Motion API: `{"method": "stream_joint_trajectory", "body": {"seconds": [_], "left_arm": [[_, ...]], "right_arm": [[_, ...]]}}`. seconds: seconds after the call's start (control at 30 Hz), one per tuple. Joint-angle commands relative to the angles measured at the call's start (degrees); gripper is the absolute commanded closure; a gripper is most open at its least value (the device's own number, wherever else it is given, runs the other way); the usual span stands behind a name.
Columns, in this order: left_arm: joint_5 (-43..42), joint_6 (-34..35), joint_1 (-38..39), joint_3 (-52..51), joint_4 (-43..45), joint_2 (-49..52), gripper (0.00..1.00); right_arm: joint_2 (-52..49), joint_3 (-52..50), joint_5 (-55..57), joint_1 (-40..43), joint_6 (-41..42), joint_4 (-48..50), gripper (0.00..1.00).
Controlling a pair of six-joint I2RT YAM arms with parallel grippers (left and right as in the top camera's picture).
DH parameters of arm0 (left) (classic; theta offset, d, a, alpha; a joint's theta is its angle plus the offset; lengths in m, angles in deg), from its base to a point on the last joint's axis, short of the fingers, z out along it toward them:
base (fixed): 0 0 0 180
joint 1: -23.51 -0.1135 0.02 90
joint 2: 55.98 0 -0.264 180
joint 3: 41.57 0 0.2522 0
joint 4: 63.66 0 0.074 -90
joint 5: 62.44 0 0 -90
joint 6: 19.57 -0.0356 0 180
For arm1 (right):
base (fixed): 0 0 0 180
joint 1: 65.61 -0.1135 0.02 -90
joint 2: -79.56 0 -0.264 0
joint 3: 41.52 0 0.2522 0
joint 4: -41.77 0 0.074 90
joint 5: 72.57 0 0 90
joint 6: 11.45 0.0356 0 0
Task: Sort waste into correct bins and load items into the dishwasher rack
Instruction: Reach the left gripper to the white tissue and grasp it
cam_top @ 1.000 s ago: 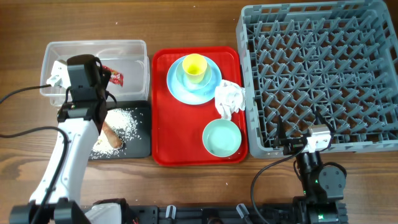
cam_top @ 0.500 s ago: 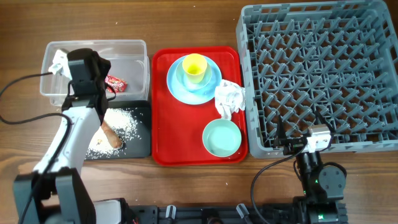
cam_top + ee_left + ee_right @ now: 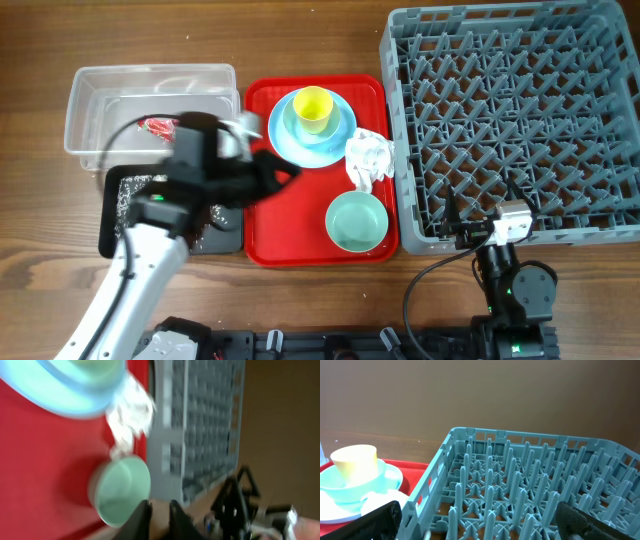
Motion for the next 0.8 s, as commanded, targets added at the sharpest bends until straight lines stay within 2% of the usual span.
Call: {"method": "stream_joint_trajectory", "body": {"seconds": [0.0, 0.17, 0.27, 0.4, 0.53, 0.63, 0.67, 0.77], "left_arm": [[14.95, 7.65, 14.62, -0.04, 0.00, 3.28, 0.96], [30.40, 15.87, 28.76, -0.02, 0.59, 10.67, 0.96], [32.37, 16.33, 32.92, -0.02, 5.25, 16.98, 0.96], [33.83, 17.59, 33.44, -0.02, 10.99, 24.70, 0.96], [41.75, 17.55, 33.44, -0.02, 10.73, 27.93, 0.96], [44.96, 17.53, 33.44, -0.04, 6.60, 28.46, 0.96], [49.27, 17.14, 33.22, -0.02, 1.77, 28.44, 0.96], [51.15, 16.87, 31.95, -0.02, -3.56, 28.44, 0.95]], "right_arm": [[0.26, -0.07, 0.33, 0.13, -0.28, 0.13, 0.00], [0.26, -0.07, 0.33, 0.13, -0.28, 0.15, 0.00], [0.26, -0.07, 0.33, 0.13, -0.28, 0.15, 0.00], [0.26, -0.07, 0.33, 0.13, -0.26, 0.15, 0.00], [0.26, -0.07, 0.33, 0.13, -0.28, 0.15, 0.00], [0.26, -0.07, 0.33, 0.13, -0.26, 0.13, 0.00], [0.26, -0.07, 0.33, 0.13, -0.26, 0.13, 0.00], [0.26, -0.07, 0.33, 0.13, -0.26, 0.15, 0.00]]}}
